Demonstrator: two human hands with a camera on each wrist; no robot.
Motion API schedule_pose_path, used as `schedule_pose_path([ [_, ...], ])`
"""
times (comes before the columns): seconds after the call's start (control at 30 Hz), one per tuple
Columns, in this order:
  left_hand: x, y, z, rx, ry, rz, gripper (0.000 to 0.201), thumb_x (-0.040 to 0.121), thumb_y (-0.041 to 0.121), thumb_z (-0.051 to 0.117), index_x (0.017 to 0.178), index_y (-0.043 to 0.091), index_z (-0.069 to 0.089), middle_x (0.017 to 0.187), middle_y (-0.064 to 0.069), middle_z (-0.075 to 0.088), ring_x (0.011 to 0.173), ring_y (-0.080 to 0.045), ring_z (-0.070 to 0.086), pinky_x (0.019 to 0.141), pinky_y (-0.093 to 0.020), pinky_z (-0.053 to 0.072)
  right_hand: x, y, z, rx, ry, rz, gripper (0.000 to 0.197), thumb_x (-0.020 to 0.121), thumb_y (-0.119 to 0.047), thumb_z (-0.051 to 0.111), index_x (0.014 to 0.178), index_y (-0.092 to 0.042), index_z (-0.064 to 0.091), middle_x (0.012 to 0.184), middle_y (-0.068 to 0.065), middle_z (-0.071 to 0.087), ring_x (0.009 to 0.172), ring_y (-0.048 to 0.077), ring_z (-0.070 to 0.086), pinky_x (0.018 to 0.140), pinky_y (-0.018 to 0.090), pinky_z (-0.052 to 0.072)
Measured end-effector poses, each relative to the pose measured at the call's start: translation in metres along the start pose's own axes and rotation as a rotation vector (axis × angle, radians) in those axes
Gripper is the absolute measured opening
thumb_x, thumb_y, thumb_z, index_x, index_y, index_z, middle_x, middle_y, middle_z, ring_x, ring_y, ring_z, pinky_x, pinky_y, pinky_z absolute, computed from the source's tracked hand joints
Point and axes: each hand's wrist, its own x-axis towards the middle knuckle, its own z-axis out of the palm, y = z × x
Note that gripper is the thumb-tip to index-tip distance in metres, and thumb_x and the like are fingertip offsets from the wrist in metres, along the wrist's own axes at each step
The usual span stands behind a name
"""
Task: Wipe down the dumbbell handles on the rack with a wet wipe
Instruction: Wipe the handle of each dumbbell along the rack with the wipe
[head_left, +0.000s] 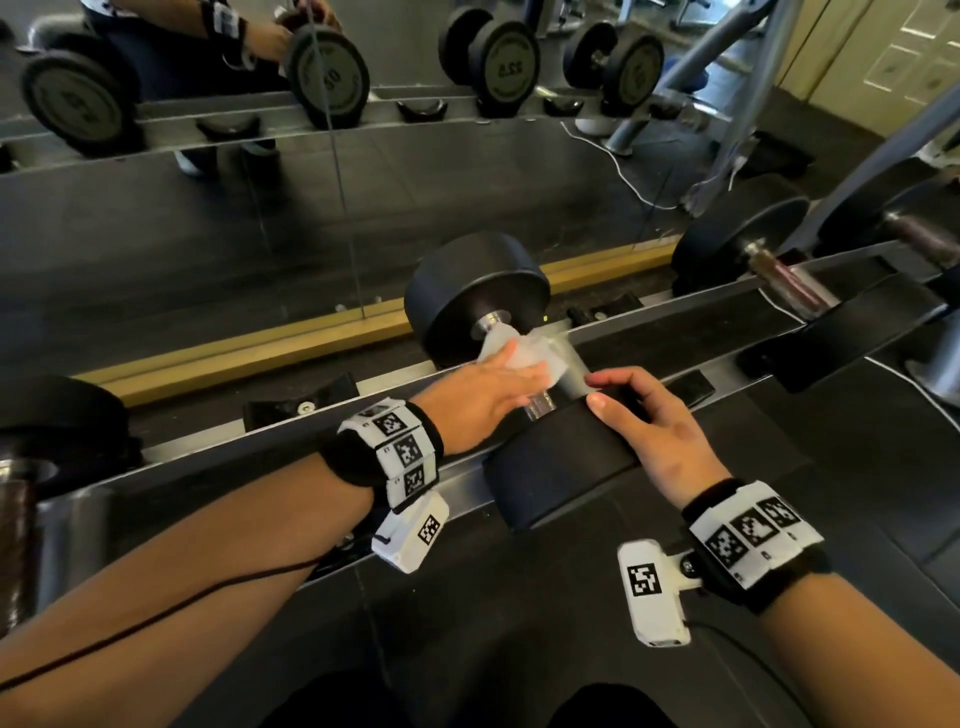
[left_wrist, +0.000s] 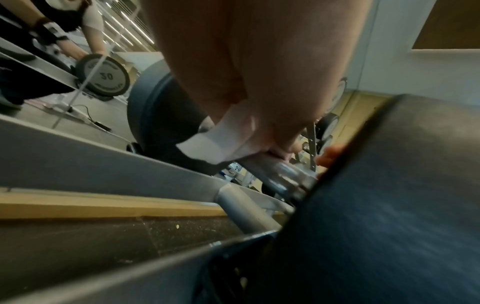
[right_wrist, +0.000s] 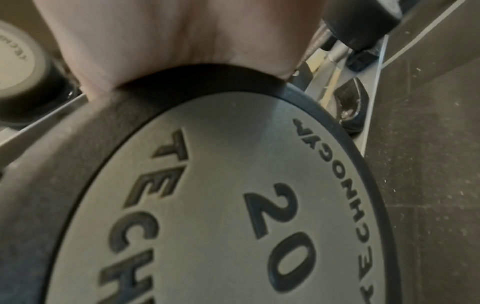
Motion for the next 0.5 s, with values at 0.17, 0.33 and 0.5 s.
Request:
schedule_pose_path([
  [0.17, -0.013, -0.004, 0.007, -0.034, -0.057, -0.016, 0.047, 0.105, 0.017, 0.045, 0.149, 0.034, 0.042, 0.162, 0.000, 0.030, 0.153, -0.018, 0.017, 0.122, -0.022, 0.010, -0.001, 0.000, 0.001, 0.009, 0.018, 0.013, 0.039, 0.077, -0.046, 0.068, 0.113, -0.029, 0.066, 0.105, -0.001, 0.068, 0.090, 0.005, 0.066, 0.068, 0.015, 0.051],
  [0.33, -0.022, -0.003, 0.005, -0.101, -0.042, -0.015, 0.042, 0.105, 0.022, 0.046, 0.146, 0.034, 0.048, 0.158, 0.010, 0.037, 0.148, -0.013, 0.027, 0.110, -0.009, 0.011, -0.001, 0.001, -0.001, 0.001, 0.008, 0.014, 0.038, 0.078, -0.045, 0.067, 0.112, -0.028, 0.067, 0.104, -0.002, 0.067, 0.088, 0.003, 0.066, 0.066, 0.015, 0.051],
  [0.5, -0.033, 0.001, 0.005, -0.177, -0.080, -0.077, 0.035, 0.107, 0.028, 0.042, 0.133, 0.048, 0.052, 0.150, 0.006, 0.050, 0.130, -0.011, 0.051, 0.116, -0.028, 0.032, -0.001, 0.002, -0.001, -0.020, -0.005, 0.022, 0.031, 0.078, -0.049, 0.066, 0.104, -0.031, 0.068, 0.097, -0.005, 0.068, 0.086, 0.004, 0.066, 0.066, 0.016, 0.052],
])
